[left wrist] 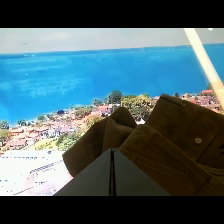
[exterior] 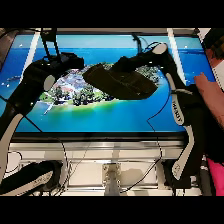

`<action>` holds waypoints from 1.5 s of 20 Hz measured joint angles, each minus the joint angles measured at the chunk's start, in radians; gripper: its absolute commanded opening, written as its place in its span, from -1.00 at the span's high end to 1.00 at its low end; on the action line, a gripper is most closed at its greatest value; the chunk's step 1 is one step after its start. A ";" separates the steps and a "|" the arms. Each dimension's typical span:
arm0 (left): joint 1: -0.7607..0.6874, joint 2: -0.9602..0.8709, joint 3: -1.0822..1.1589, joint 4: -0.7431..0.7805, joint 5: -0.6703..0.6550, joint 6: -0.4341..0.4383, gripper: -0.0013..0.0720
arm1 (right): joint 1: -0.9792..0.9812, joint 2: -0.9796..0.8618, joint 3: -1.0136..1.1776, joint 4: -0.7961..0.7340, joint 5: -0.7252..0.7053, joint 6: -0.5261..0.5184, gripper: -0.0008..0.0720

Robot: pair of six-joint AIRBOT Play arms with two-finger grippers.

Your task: Fold the clothes and pants, and hang the long-sleeved shirts on hangers.

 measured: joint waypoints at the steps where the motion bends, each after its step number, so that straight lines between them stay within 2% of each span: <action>1: 0.000 0.000 0.000 0.000 -0.001 0.000 0.86 | 0.030 0.000 -0.001 -0.054 -0.026 -0.011 0.03; 6: 0.000 0.000 0.000 -0.002 -0.004 0.000 0.86 | 0.124 -0.011 -0.008 -0.300 -0.117 -0.027 0.05; 7: 0.000 0.000 0.000 -0.004 -0.003 0.000 0.86 | 0.132 -0.014 -0.008 -0.322 -0.131 -0.028 0.17; 9: 0.000 0.000 0.000 -0.004 -0.004 0.000 0.86 | 0.143 -0.019 -0.009 -0.335 -0.146 -0.031 0.86; 10: 0.000 -0.001 0.000 -0.005 -0.004 0.000 0.86 | 0.147 -0.019 -0.009 -0.332 -0.147 -0.032 0.95; 13: 0.004 -0.003 0.000 -0.002 -0.004 0.000 0.86 | 0.154 -0.018 -0.007 -0.288 -0.107 -0.039 0.95; 20: 0.110 -0.003 0.000 0.032 -0.008 0.000 0.86 | 0.200 0.026 -0.065 -0.217 0.325 0.078 0.95; 24: 0.160 -0.003 0.000 0.036 -0.008 0.000 0.86 | 0.310 0.068 -0.111 -0.232 0.465 0.146 0.93; 26: 0.171 -0.003 0.000 0.039 -0.008 0.000 0.86 | 0.372 0.077 -0.119 -0.264 0.520 0.190 0.51; 27: 0.174 -0.003 0.000 0.042 -0.008 0.000 0.86 | 0.400 0.081 -0.121 -0.292 0.541 0.212 0.40; 30: 0.183 -0.003 0.000 0.060 -0.008 0.000 0.82 | 0.458 0.087 -0.126 -0.385 0.572 0.273 0.40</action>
